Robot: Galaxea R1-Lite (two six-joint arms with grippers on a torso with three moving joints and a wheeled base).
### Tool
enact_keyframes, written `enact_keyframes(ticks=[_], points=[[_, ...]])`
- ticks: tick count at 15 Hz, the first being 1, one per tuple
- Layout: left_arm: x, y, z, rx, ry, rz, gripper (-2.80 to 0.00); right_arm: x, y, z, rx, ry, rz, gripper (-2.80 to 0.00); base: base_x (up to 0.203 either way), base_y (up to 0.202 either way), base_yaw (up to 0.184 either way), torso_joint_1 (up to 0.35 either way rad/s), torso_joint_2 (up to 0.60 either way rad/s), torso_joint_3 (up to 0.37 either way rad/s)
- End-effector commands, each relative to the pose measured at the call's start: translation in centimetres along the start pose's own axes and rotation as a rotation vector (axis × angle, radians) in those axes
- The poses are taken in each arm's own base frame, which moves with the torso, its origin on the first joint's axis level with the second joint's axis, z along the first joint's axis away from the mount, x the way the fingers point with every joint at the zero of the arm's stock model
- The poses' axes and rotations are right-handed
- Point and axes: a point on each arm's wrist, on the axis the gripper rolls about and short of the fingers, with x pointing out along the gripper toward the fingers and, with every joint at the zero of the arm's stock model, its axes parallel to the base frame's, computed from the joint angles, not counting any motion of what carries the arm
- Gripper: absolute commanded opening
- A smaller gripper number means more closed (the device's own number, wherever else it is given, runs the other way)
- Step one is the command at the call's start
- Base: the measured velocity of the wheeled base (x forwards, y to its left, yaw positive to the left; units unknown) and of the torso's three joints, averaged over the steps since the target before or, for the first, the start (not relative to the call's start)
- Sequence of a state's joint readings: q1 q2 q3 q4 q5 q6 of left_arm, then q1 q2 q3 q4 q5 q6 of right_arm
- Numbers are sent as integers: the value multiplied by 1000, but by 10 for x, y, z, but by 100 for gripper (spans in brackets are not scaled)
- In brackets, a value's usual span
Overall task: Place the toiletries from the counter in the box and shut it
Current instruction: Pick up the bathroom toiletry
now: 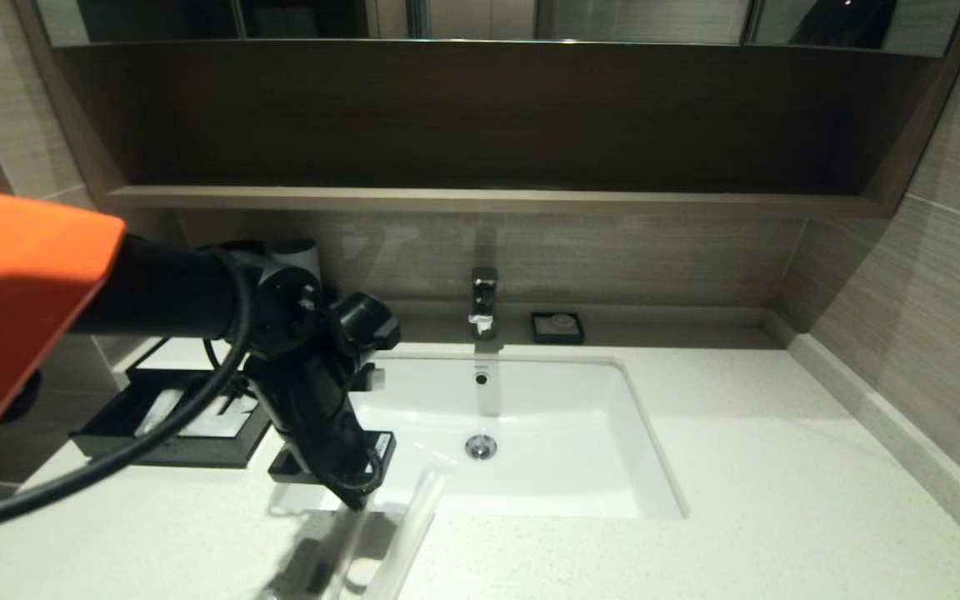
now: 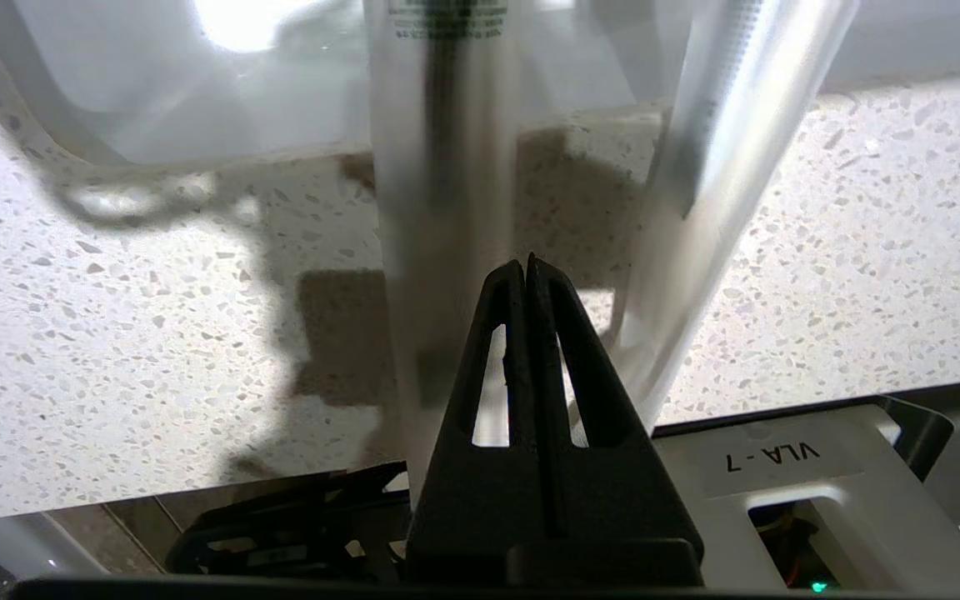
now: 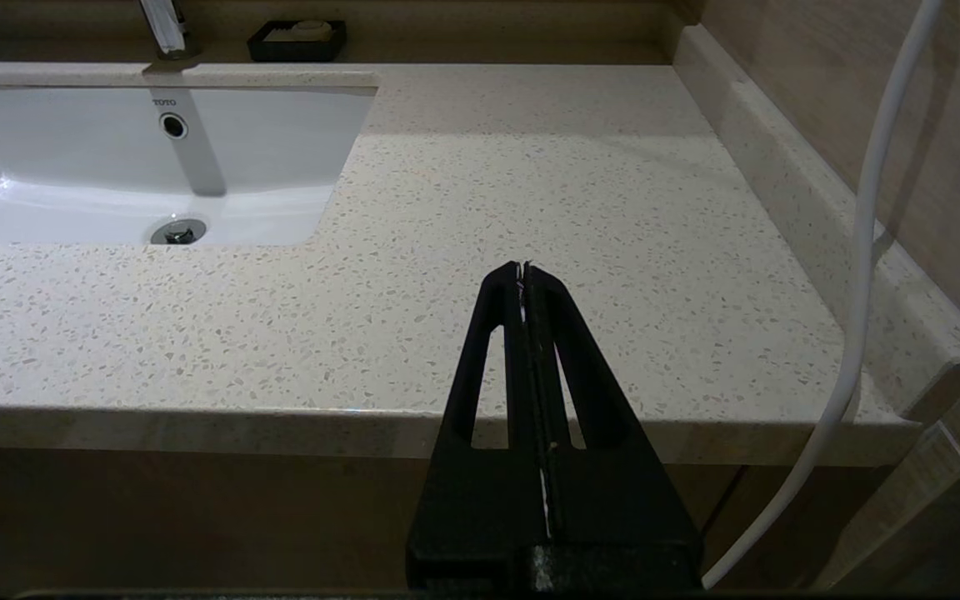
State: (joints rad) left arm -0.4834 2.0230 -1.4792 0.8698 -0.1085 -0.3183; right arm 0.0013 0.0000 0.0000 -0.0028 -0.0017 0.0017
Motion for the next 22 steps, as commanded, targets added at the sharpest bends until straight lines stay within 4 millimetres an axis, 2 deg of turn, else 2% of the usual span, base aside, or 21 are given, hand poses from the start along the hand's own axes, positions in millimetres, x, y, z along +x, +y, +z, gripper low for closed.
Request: enact_keyframes(ticks=[1,2,3,12,22], points=[[6,1,2,-7,8,32,-280,0,0,0,0,0,0,-280,0,0,0,0,0,0],[6,1,3,-7,-1,40,-280,0,0,0,0,0,0,-280,0,0,0,0,0,0],[6,2,4,-9,-8,40,0,0,0,0,0,0,0,-280,0,0,0,0,0,0],[10,4,9,-16,-18,39,0,0,0,0,0,0,0,-280,0,0,0,0,0,0],[23,8,12,-26,12,72,0,0,0,0,0,0,0,-280,0,0,0,0,0,0]])
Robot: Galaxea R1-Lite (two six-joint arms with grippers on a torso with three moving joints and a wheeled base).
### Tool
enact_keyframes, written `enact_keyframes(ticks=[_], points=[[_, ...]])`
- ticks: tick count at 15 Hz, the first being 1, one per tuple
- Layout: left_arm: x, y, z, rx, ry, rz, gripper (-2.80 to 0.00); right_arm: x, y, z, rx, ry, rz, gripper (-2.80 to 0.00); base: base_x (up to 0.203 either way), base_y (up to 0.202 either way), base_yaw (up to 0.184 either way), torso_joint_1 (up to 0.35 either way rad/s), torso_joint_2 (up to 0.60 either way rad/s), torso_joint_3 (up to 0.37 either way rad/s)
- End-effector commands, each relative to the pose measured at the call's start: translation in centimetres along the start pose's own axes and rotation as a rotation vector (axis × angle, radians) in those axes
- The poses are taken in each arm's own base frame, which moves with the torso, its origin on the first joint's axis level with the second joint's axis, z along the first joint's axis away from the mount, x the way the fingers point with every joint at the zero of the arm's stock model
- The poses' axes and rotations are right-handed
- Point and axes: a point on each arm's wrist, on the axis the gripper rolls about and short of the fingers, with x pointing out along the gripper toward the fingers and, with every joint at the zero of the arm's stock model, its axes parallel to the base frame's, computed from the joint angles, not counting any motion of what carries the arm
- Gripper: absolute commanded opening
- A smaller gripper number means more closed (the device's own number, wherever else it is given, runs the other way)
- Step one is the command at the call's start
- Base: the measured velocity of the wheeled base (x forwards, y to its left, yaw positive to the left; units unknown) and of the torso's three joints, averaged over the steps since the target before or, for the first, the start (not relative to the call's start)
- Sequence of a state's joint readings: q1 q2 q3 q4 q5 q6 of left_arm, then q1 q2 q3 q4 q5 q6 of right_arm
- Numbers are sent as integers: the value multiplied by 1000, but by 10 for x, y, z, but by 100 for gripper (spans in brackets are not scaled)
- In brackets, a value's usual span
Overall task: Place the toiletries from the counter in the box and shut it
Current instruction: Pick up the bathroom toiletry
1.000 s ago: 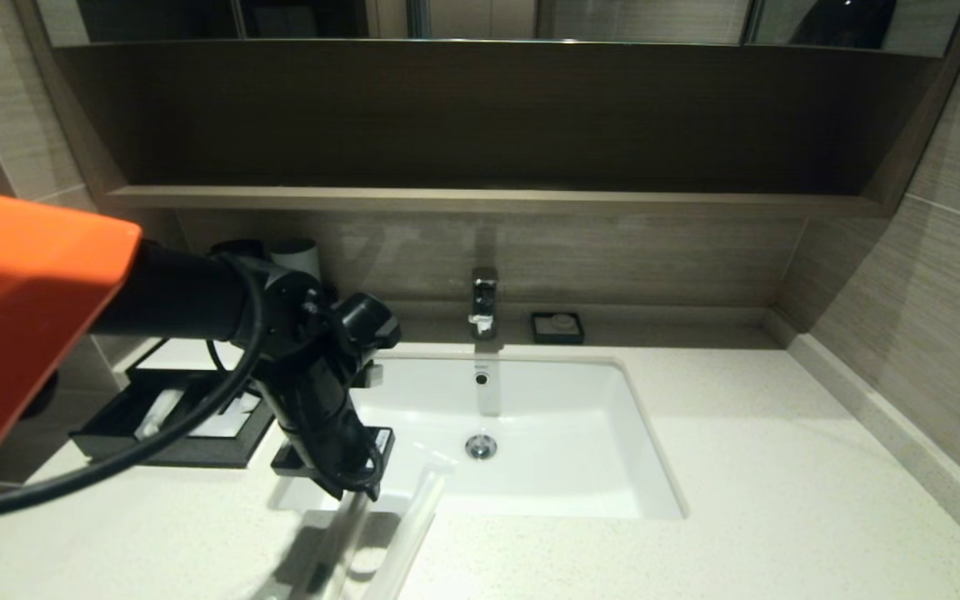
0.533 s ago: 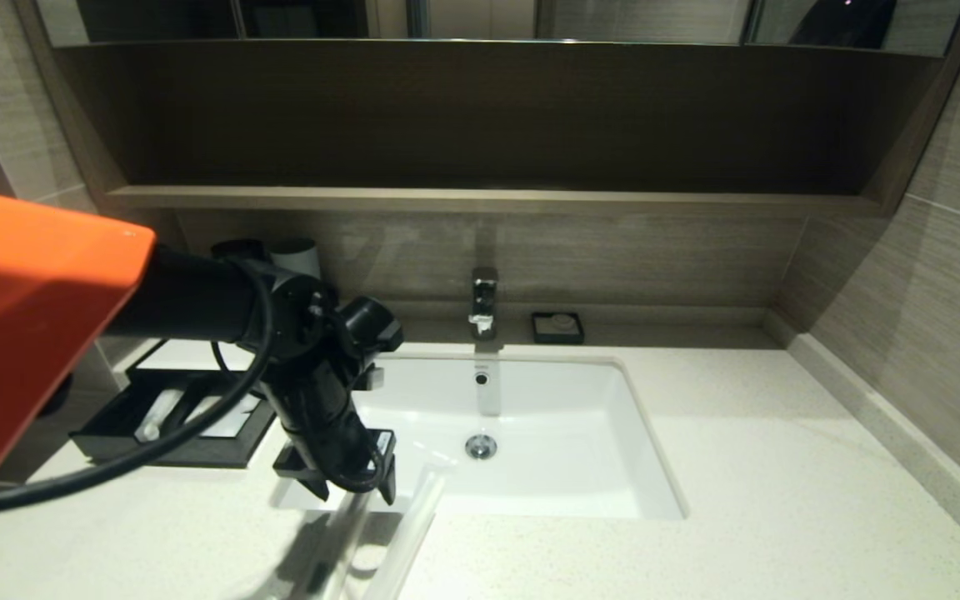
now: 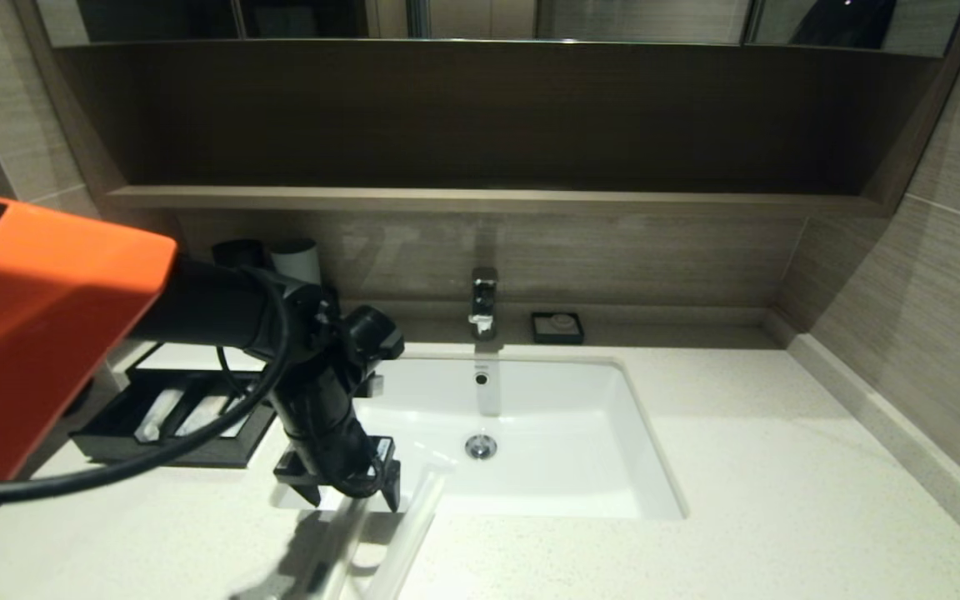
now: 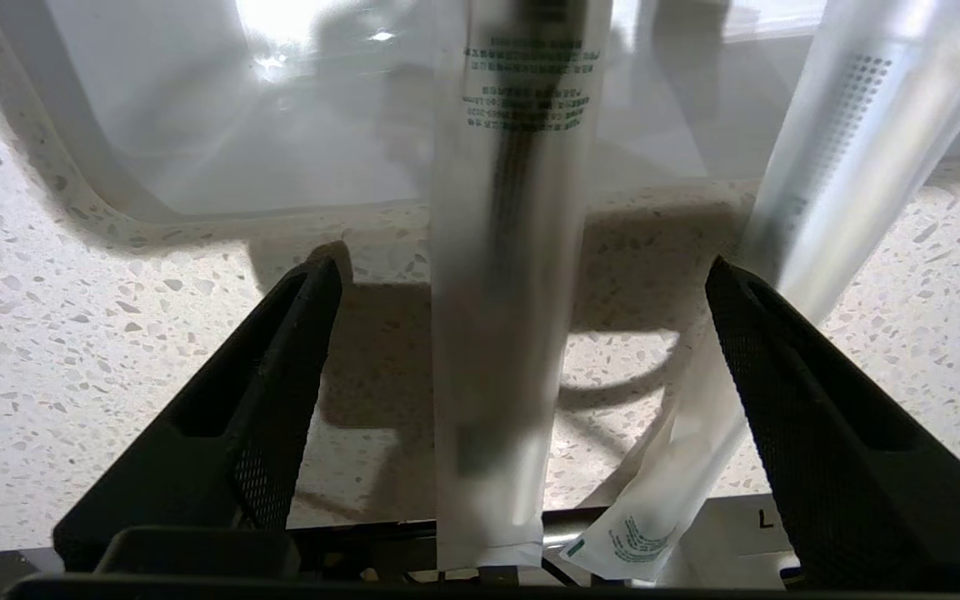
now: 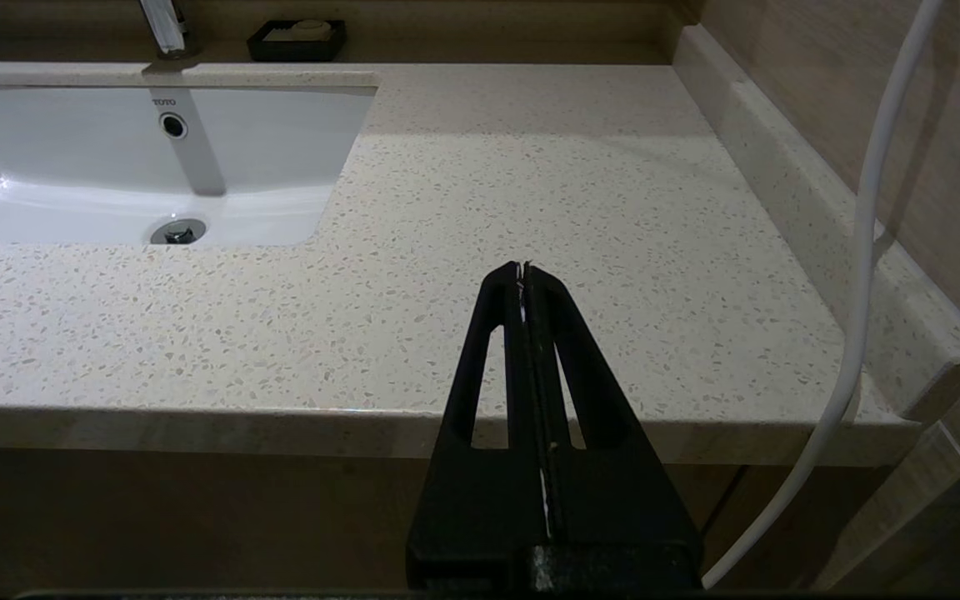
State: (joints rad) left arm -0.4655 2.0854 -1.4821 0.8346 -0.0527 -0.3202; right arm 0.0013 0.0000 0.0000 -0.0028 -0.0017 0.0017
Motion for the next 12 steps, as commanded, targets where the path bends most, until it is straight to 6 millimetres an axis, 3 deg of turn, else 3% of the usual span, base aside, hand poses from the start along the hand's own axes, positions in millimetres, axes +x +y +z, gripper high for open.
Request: enact_keyframes(ticks=[1,12], points=[[3,1,0,-5,9,14,0,0,0,0,0,0,0,-280,0,0,0,0,0,0],[6,1,0,-13,26,16,0,0,0,0,0,0,0,-280,0,0,0,0,0,0]])
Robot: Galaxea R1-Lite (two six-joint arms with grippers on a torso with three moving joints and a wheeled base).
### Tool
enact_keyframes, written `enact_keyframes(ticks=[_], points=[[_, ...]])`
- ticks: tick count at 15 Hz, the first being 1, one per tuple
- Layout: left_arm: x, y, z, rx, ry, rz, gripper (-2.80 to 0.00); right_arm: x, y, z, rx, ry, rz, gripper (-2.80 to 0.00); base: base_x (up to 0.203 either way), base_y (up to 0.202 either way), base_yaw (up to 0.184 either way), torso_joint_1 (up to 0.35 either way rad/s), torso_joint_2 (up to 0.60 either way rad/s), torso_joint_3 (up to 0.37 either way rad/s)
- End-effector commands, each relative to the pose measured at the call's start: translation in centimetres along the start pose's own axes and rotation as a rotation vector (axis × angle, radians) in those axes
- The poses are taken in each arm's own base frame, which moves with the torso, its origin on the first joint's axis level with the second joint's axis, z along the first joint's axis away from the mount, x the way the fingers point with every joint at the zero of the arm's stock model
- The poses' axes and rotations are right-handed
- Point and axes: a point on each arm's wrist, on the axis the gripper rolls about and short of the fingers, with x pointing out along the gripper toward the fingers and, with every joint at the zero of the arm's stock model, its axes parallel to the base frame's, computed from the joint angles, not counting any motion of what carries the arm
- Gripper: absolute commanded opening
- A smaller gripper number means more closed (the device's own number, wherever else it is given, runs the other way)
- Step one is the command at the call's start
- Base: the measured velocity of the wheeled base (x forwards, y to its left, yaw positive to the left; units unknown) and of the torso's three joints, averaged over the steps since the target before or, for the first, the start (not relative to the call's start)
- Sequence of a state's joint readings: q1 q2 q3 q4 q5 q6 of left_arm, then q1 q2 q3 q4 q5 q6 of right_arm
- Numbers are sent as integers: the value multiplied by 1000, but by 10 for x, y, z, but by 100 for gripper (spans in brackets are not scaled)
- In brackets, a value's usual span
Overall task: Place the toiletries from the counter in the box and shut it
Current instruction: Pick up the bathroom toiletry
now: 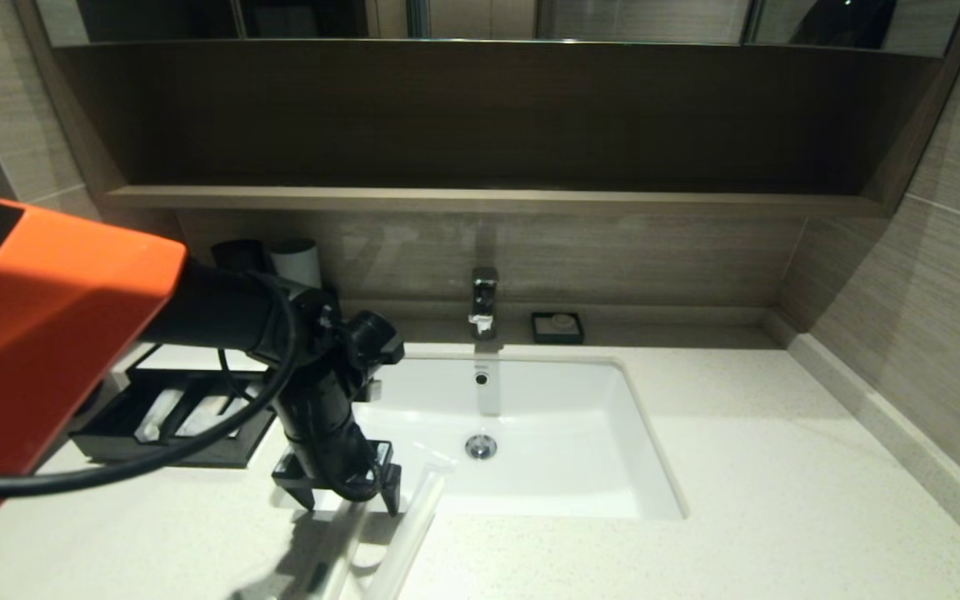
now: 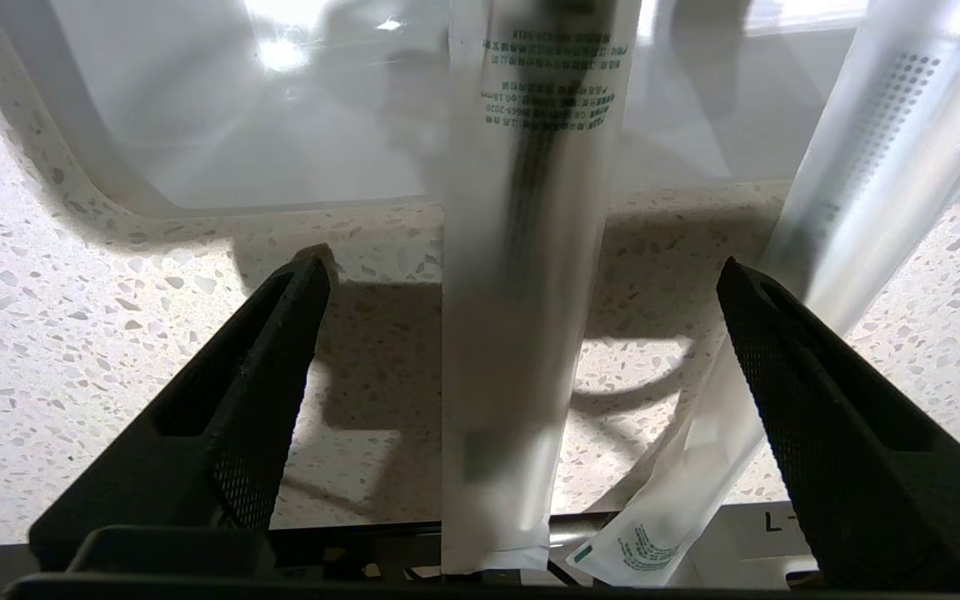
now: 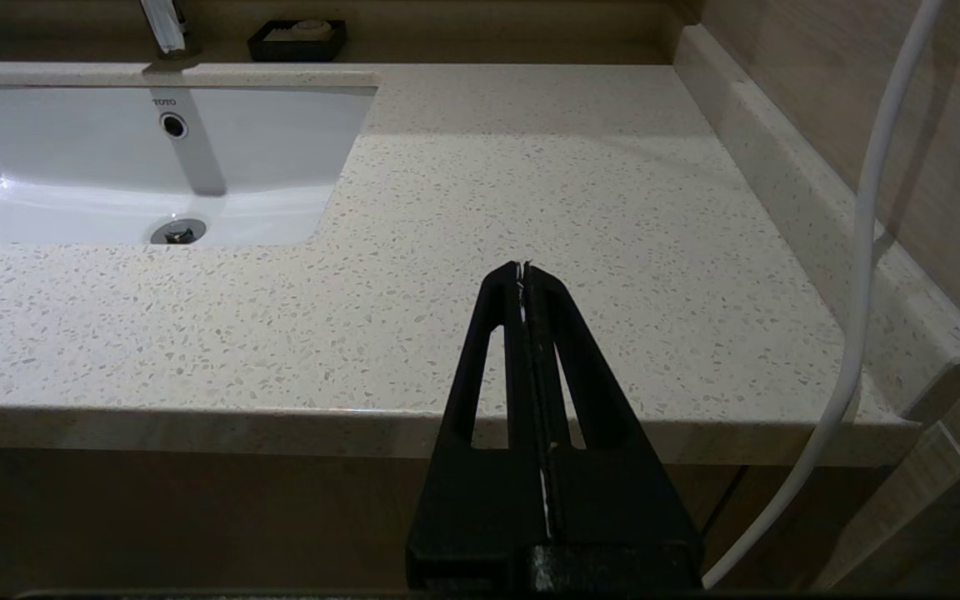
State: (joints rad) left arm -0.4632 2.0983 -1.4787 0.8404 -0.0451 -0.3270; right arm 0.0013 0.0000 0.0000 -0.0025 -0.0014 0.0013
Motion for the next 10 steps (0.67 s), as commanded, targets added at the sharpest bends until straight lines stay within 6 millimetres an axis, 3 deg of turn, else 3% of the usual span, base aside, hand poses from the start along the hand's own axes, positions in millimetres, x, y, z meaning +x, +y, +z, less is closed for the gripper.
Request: enact_keyframes(ticks=[1,10], points=[[1,0,-1,-3,8,2,0,0,0,0,0,-1,0,-280,0,0,0,0,0,0],[8,0,1,-4,25,9,0,0,0,0,0,1,0,-280,0,0,0,0,0,0]])
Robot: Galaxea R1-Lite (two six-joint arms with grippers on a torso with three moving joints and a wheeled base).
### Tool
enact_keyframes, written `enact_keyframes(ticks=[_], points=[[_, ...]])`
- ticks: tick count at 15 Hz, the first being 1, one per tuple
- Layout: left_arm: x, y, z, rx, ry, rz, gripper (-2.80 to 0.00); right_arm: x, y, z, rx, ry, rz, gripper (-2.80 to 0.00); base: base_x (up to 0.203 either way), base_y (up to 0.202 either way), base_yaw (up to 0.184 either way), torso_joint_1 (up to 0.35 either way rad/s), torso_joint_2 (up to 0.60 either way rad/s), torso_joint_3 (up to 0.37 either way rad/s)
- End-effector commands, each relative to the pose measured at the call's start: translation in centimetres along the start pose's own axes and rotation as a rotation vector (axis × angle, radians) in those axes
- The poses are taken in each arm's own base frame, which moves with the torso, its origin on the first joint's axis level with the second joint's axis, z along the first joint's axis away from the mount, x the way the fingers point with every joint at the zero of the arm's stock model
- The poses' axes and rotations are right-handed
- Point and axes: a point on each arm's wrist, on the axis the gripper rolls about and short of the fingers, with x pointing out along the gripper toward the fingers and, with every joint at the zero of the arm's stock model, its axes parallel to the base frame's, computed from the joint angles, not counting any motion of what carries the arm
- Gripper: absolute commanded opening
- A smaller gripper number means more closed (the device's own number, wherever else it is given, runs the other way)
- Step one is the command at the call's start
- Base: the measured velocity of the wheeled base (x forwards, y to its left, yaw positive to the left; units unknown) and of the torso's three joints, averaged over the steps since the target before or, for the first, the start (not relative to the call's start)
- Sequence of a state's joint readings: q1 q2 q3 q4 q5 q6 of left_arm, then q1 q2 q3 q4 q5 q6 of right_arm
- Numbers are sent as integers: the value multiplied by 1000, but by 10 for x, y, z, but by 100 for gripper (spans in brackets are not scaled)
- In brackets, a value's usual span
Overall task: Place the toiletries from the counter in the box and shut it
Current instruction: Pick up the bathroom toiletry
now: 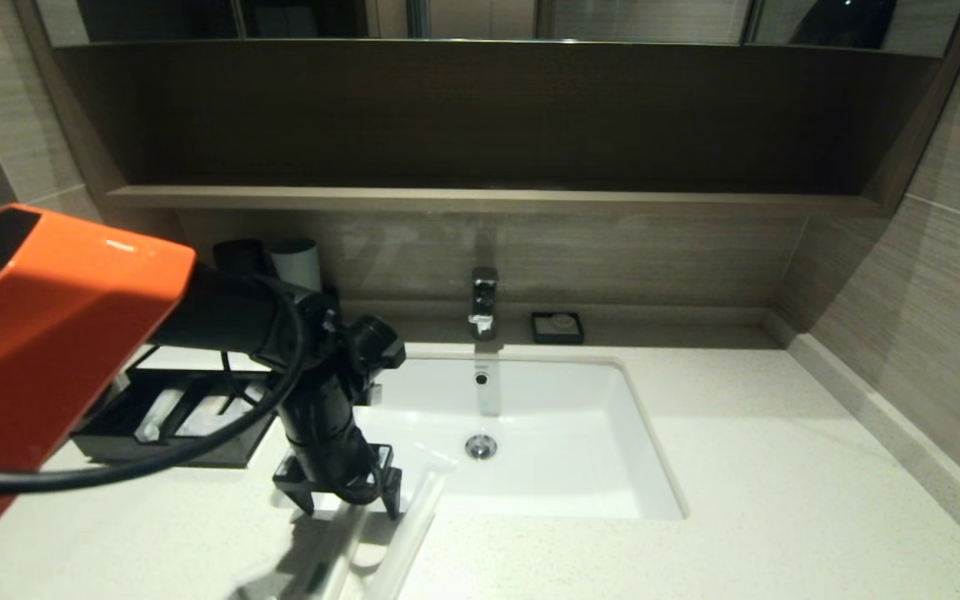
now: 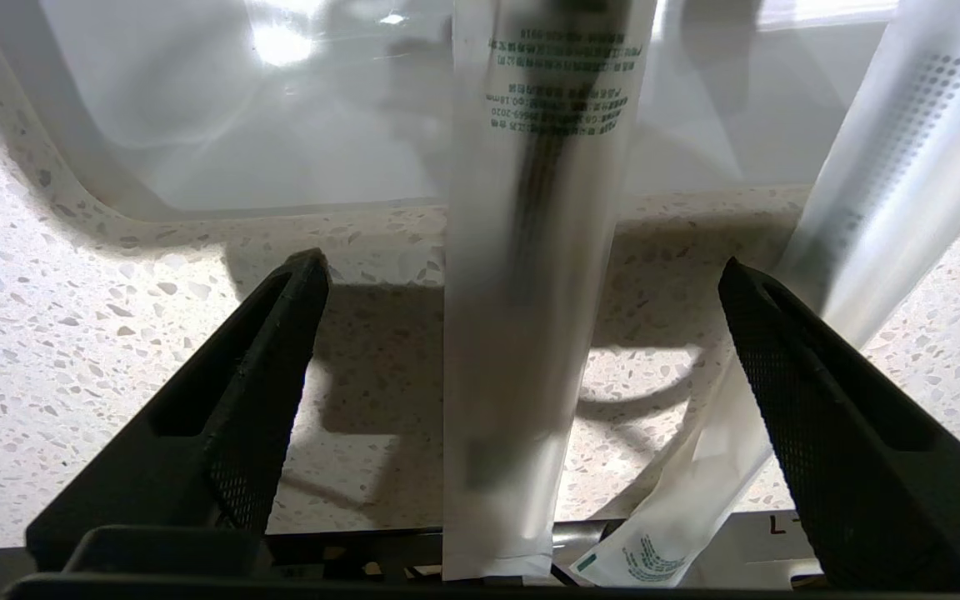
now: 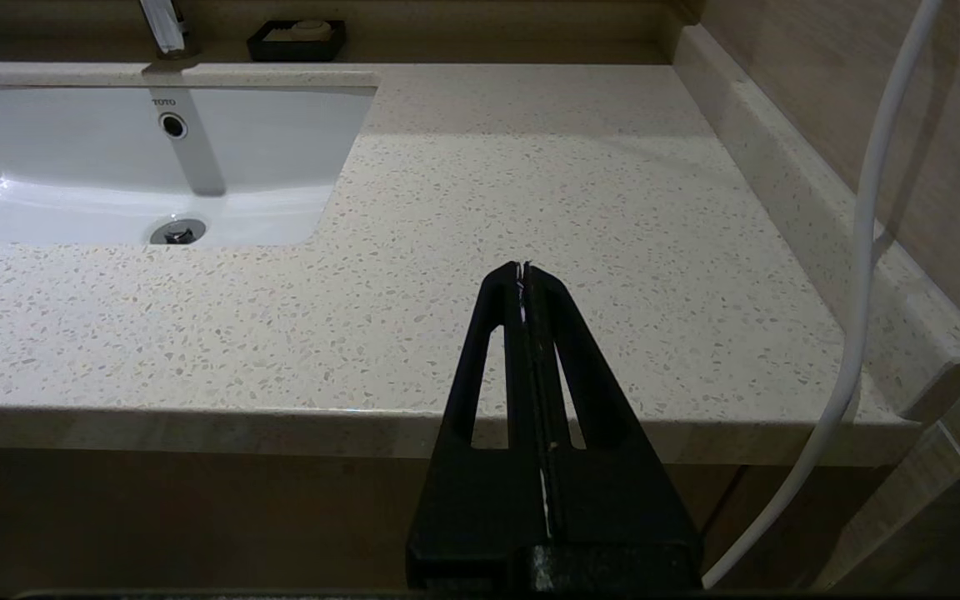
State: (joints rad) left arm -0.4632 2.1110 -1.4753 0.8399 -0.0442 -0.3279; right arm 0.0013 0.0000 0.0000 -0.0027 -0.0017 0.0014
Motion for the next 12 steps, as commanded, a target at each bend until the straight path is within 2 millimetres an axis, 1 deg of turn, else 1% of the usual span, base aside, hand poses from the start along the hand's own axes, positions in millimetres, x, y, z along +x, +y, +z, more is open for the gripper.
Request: enact_keyframes(ticks=[1,9,10,12], points=[[3,0,0,-4,12,4,0,0,0,0,0,0,0,-280,0,0,0,0,0,0],[4,0,1,-7,12,10,0,0,0,0,0,0,0,-280,0,0,0,0,0,0],[4,0,1,-5,10,19,-280,0,0,0,0,0,0,-280,0,0,0,0,0,0],[3,0,1,-5,5,19,-280,0,0,0,0,0,0,-280,0,0,0,0,0,0]])
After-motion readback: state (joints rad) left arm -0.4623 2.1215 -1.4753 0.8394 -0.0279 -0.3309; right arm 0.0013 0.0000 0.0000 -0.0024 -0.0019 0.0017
